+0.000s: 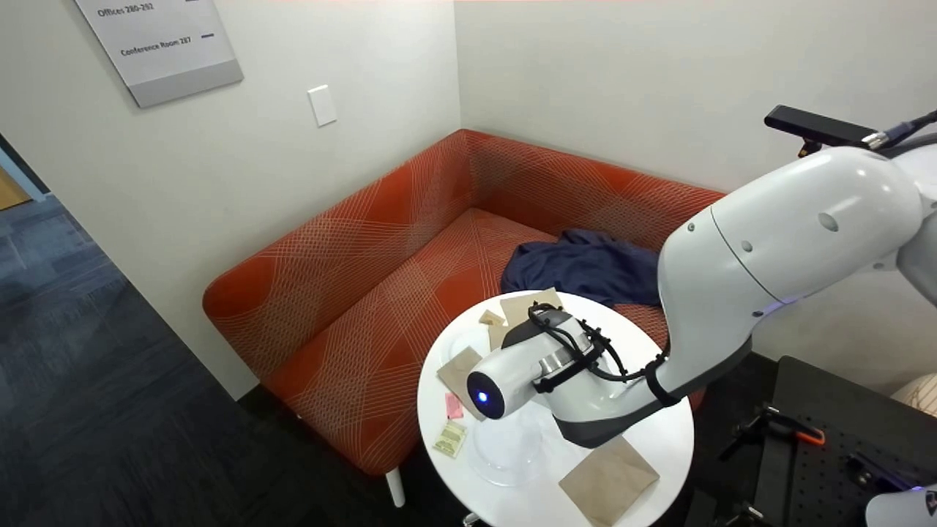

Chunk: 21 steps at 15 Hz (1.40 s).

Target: Move the maroon cup to the middle of the table, then put the marker in the cup, then put the marker on the right side of the marker

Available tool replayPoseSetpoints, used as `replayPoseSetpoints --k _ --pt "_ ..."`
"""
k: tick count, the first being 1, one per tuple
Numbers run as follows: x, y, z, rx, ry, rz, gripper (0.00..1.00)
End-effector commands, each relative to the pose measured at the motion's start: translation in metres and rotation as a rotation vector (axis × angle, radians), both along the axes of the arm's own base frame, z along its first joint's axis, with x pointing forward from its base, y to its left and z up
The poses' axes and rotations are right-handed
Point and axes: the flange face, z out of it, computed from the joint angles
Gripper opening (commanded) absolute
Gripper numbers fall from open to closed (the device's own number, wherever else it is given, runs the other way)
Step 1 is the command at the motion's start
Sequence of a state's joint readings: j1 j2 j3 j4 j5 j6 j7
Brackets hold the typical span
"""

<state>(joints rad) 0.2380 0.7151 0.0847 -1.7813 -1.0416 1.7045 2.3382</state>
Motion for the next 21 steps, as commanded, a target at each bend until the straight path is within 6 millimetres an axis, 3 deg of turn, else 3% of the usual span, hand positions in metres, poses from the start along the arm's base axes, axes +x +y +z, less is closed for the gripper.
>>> replayPoseSetpoints --k 1,6,12,17,21 --pt "-0.01 0.0 0.033 0.098 0.021 0.042 1.0" --pt "-0.04 -0.004 0.093 0.152 0.065 0.149 1.0" --pt "-0.083 -0.03 0.158 0.292 0.099 0.386 1.0" --pt "-0.103 -0.052 0.182 0.459 0.117 0.612 1.0" --pt "-0.104 -0.059 0.176 0.624 0.14 0.764 1.0"
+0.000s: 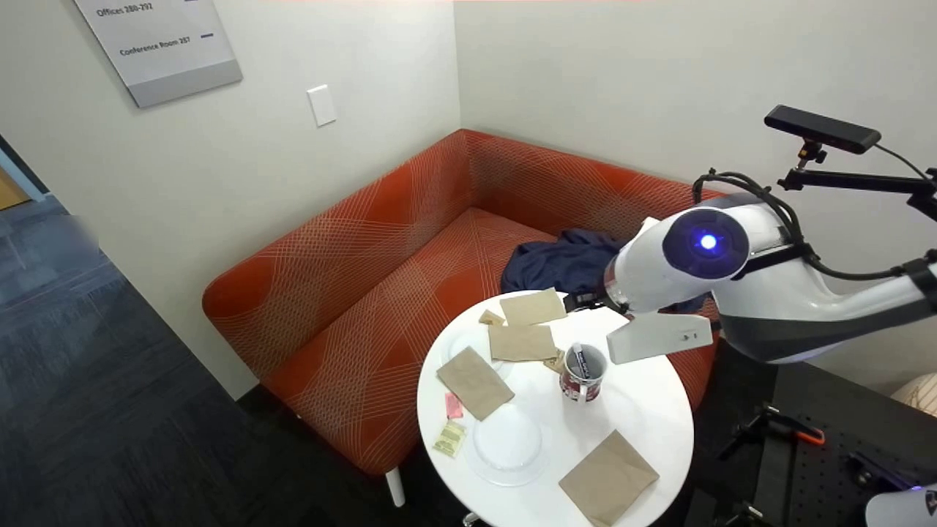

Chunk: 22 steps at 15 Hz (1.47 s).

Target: Move the maroon cup to the middle of the table, then put the marker in the cup, then put the marker on the right side of the marker

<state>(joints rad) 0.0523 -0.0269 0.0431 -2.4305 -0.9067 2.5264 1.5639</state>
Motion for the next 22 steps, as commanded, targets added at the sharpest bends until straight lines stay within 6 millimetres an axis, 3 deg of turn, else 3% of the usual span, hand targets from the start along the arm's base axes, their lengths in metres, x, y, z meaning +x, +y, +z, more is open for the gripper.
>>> replayPoseSetpoints --k 1,2,12,22 --pt "-0.008 -0.007 -0.007 0.139 0.047 0.115 1.0" --pt "-0.003 -0.003 -0.004 0.084 0.031 0.064 1.0" --pt "-0.006 -0.01 -0.022 0.132 0.069 0.124 1.0" --pt "-0.012 -0.056 -0.07 0.304 0.164 0.239 1.0"
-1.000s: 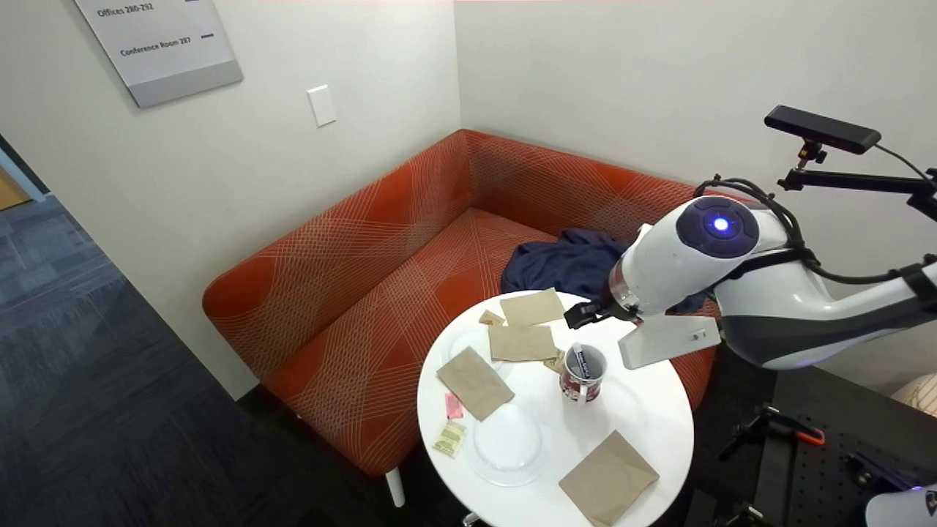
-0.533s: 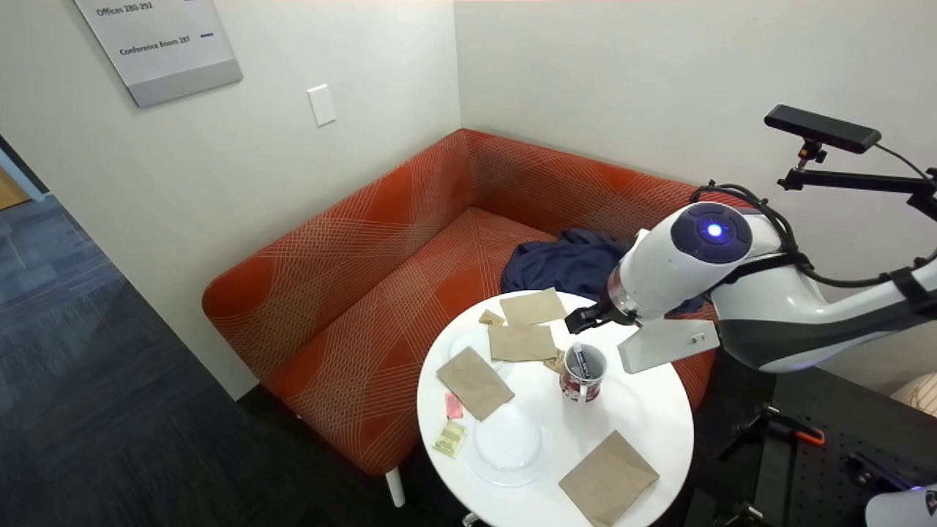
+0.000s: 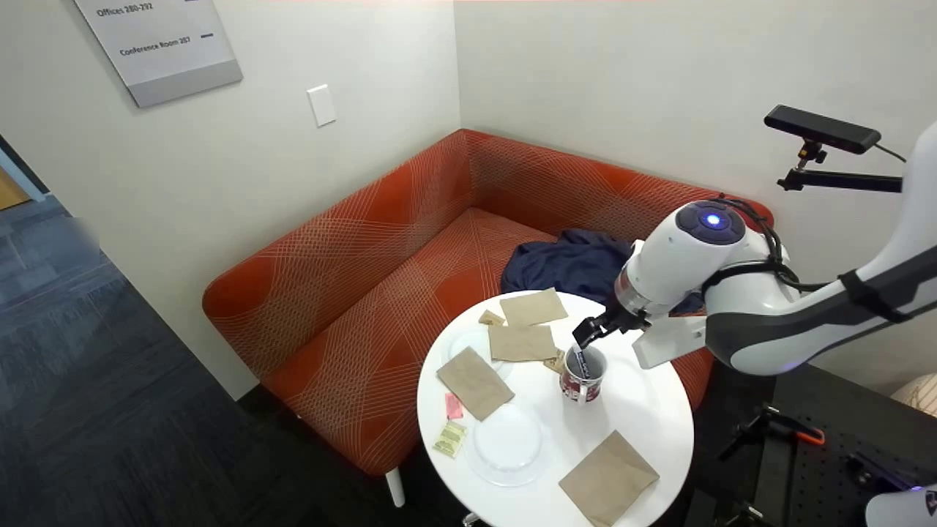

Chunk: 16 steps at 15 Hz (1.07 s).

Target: Move the maroon cup to the middle of the table, then put the marker in the cup, then put the marker on the right side of the marker

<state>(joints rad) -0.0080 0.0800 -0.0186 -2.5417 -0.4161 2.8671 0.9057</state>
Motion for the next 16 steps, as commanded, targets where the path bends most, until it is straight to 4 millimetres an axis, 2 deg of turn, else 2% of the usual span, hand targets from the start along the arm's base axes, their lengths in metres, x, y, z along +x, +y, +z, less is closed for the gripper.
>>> replayPoseSetpoints --k 1,5,6,7,12,14,16 --pt "-0.001 -0.015 -0.013 0.046 0.041 0.027 1.0" --pt "0.003 -0.021 -0.017 0.061 0.074 0.038 1.0" --pt "0.003 -0.023 -0.018 0.061 0.078 0.038 0.93" --pt "0.004 -0.025 -0.019 0.057 0.082 0.039 0.75" --pt "0.01 -0.033 -0.031 0.044 0.104 0.051 0.53" --pt "0.014 -0.033 -0.039 0.037 0.113 0.075 0.48" --pt "0.02 -0.033 -0.047 0.028 0.126 0.109 0.54"
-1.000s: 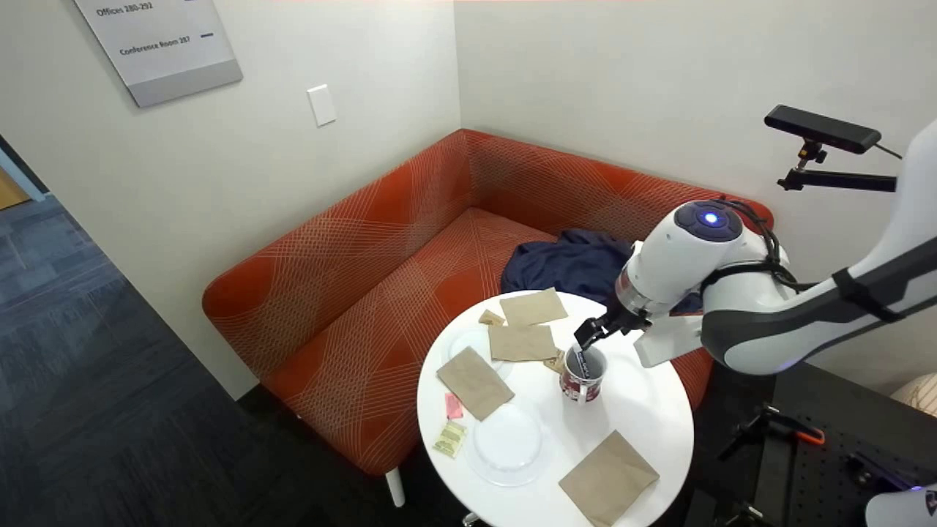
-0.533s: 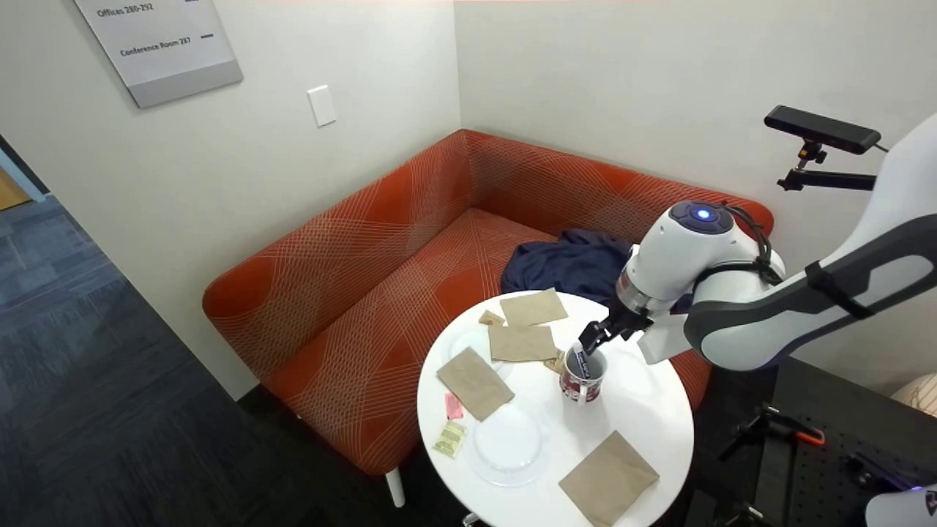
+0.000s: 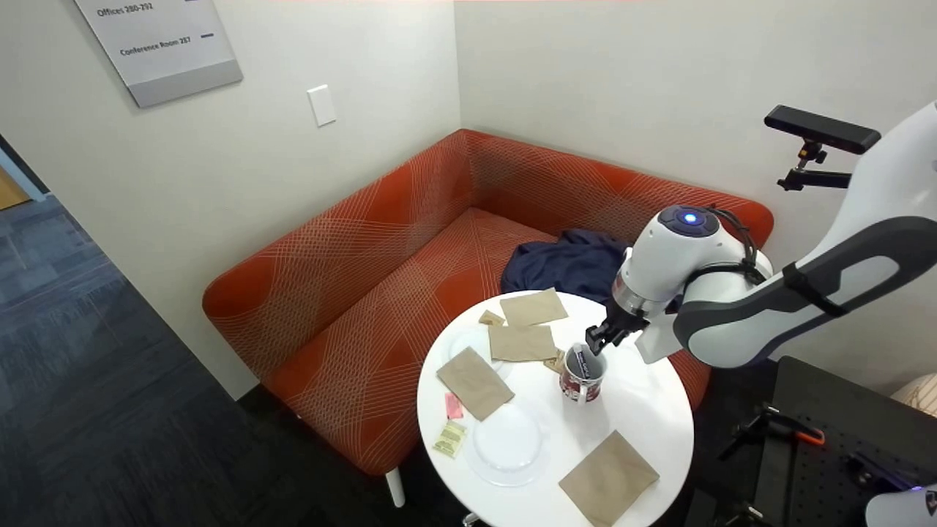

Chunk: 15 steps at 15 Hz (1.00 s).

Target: Move the maroon cup to the middle of the table, then put the marker in the cup, then put the marker on the right side of the marker

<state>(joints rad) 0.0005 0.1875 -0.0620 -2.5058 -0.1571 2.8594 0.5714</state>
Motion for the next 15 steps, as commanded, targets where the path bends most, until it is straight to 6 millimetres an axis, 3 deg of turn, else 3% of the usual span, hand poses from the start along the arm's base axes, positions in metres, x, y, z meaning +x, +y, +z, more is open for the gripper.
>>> replayPoseSetpoints --k 1,3,8,15 --pt "0.016 -0.001 -0.012 -0.018 0.029 0.065 0.53" --pt "0.023 0.0 -0.019 -0.022 0.037 0.103 0.56" --pt "0.038 0.002 -0.032 -0.026 0.054 0.183 0.52" --pt "0.041 -0.004 -0.045 0.0 0.089 0.238 0.48"
